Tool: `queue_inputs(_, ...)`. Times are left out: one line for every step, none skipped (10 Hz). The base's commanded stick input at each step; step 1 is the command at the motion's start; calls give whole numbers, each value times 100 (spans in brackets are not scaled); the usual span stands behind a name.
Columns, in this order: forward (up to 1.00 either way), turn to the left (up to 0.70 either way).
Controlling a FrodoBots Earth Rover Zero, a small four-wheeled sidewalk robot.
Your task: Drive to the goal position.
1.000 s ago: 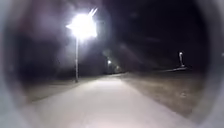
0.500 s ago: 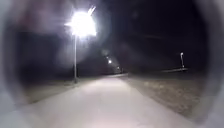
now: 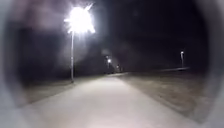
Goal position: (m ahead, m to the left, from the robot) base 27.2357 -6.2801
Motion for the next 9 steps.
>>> queue_inputs(70, 0)
queue_inputs(70, 11)
queue_inputs(70, 14)
queue_inputs(70, 14)
queue_inputs(70, 5)
queue_inputs(70, 0)
queue_inputs(70, 0)
queue_inputs(70, 0)
queue_inputs(70, 0)
